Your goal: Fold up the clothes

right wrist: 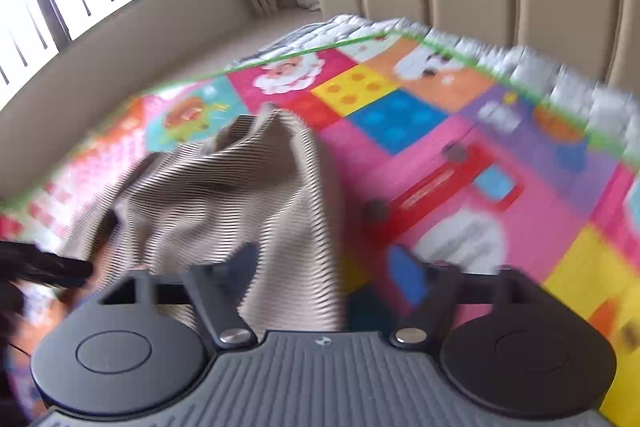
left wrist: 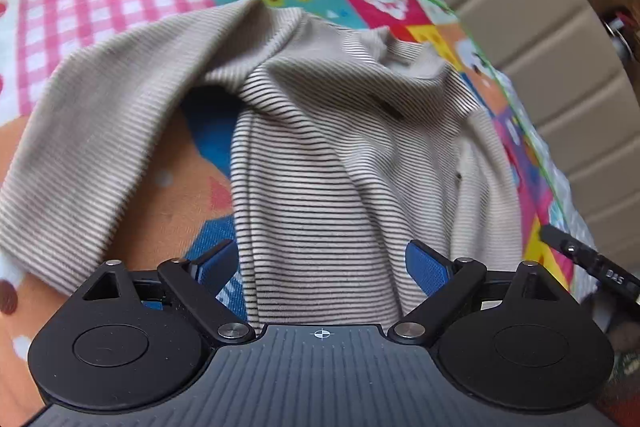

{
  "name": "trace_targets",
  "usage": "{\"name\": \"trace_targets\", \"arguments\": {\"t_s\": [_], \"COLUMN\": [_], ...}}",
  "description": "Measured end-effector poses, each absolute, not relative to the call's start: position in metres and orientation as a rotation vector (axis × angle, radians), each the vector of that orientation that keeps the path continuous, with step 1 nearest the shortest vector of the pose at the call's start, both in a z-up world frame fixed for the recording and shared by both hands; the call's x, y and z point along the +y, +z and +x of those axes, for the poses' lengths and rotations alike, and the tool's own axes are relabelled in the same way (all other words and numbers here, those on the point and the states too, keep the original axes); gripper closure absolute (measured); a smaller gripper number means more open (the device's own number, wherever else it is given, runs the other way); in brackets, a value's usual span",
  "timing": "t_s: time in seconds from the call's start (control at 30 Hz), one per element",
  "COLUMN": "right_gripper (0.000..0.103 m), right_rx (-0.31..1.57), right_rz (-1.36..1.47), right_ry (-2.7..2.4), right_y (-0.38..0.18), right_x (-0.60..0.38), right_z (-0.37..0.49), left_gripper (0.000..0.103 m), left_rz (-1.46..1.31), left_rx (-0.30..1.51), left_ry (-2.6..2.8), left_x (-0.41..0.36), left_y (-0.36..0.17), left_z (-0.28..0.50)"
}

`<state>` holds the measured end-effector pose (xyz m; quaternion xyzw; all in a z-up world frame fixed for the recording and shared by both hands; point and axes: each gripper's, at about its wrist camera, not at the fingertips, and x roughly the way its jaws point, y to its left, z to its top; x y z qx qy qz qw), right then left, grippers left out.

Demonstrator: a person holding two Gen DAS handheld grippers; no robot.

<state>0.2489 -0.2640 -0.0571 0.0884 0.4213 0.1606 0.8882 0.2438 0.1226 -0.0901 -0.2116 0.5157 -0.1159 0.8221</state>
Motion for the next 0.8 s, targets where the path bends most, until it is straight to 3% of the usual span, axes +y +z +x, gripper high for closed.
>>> {"name": "trace_targets", "arguments": {"t_s": [0.1, 0.13, 0.17, 0.2, 0.23, 0.4, 0.53, 0.57, 0.7, 0.77, 0.8], "right_gripper": [0.025, 0.06, 0.088, 0.09, 0.098, 0.099, 0.098, 0.093, 0.08, 0.057, 0.054], "right_rx": [0.933, 0.951, 0.969, 0.962, 0.932, 0.736, 0.576, 0.577, 0.669, 0.734, 0.768], "right_rz": [0.085, 0.042, 0.014, -0.018, -0.093, -0.595, -1.048, -1.086, -0.759, -0.584, -0.519], "right_ry": [0.361, 0.367, 0.4, 0.42, 0.428, 0.4, 0.153, 0.113, 0.199, 0.381, 0.47], "right_y": [-0.093, -0.104, -0.111, -0.109, -0.102, -0.063, -0.078, -0.081, -0.051, -0.043, -0.043], "right_x": [-0.246, -0.239, -0.233, -0.228, -0.22, -0.2, -0.219, -0.226, -0.249, -0.248, -0.244], "right_z": [0.249, 0.251, 0.253, 0.255, 0.255, 0.279, 0.32, 0.326, 0.297, 0.255, 0.232], "left_gripper": [0.012, 0.014, 0.015, 0.015, 0.014, 0.008, 0.008, 0.008, 0.007, 0.005, 0.005], "left_rz": [-0.36, -0.344, -0.336, -0.324, -0.3, -0.201, -0.103, -0.061, 0.066, 0.146, 0.186], "left_rx": [1.032, 1.023, 1.027, 1.029, 1.026, 0.97, 1.044, 1.051, 1.076, 1.105, 1.117], "left_ry": [-0.224, -0.203, -0.192, -0.187, -0.193, -0.281, -0.286, -0.28, -0.35, -0.378, -0.384], "left_x": [0.117, 0.115, 0.112, 0.108, 0.103, 0.081, 0.07, 0.068, 0.071, 0.073, 0.073], "left_y": [-0.084, -0.084, -0.084, -0.083, -0.081, -0.078, -0.097, -0.097, -0.089, -0.088, -0.088], "left_z": [0.246, 0.246, 0.246, 0.245, 0.244, 0.25, 0.252, 0.25, 0.23, 0.214, 0.206]}}
